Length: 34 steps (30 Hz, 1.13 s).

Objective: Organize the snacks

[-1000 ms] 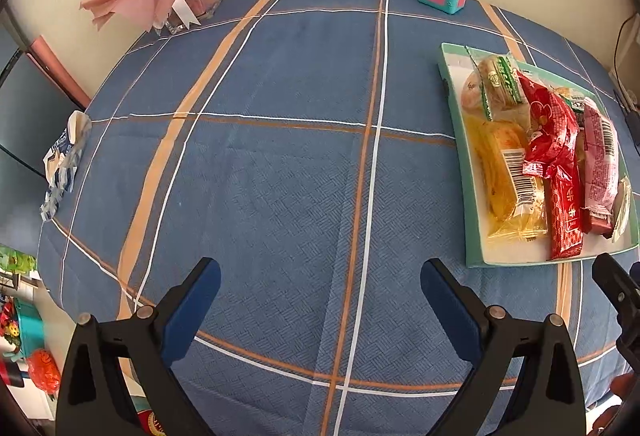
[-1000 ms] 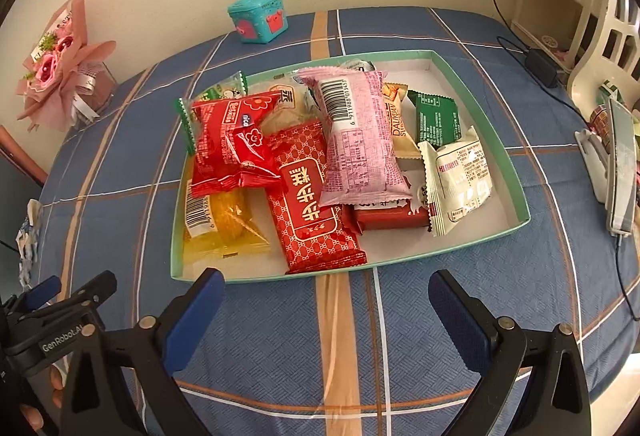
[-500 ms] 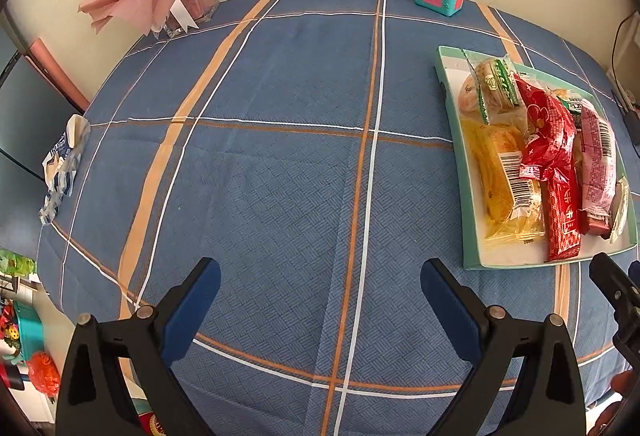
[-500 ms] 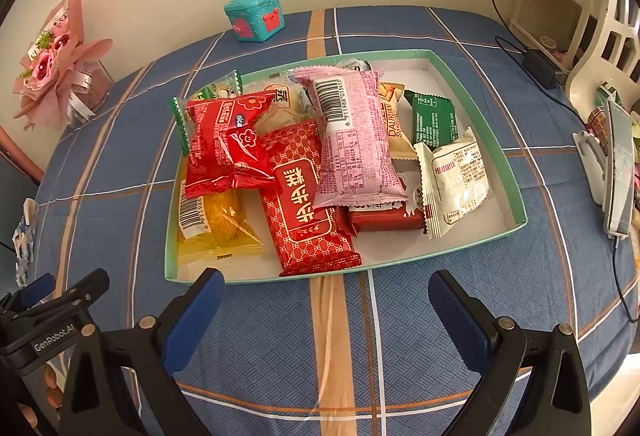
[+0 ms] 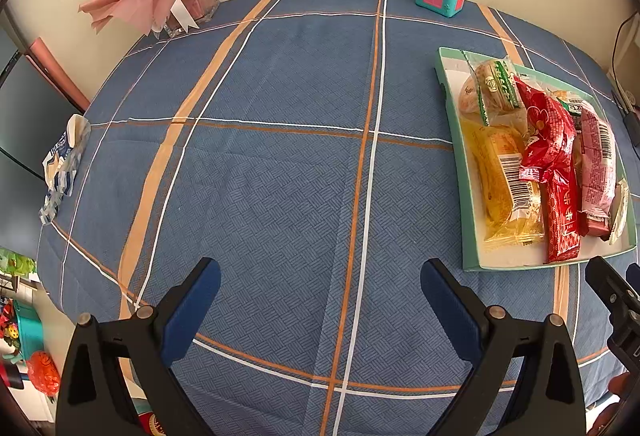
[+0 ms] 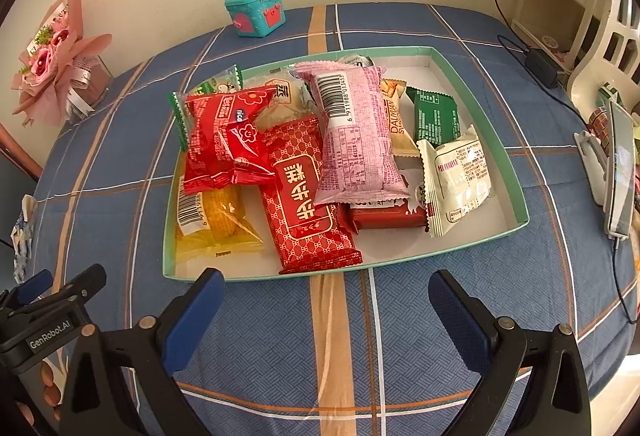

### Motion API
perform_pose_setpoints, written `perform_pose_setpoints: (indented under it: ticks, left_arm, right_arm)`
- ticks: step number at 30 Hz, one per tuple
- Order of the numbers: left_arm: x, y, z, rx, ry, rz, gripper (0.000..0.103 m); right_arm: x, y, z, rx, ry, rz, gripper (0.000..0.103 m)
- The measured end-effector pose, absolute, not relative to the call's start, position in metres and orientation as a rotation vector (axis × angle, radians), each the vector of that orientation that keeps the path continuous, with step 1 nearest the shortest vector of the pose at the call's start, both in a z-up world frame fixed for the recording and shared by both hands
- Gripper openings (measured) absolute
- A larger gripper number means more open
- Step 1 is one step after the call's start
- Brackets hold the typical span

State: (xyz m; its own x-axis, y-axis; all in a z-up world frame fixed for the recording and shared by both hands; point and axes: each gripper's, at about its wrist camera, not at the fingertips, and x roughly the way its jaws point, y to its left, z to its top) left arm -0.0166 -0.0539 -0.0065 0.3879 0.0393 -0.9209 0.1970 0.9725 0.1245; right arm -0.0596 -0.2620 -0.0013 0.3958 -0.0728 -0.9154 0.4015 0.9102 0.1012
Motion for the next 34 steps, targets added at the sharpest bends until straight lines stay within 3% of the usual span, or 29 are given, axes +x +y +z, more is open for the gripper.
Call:
perform_pose_setpoints:
  ticks: [34]
  left_arm:
    - [-0.0185, -0.0515, 0.0011, 0.243, 1.139, -0.048, 0.1]
  right_arm:
    - [-0.0603, -0.2616, -0.0035, 0.334, 1.135, -0.308, 0.103]
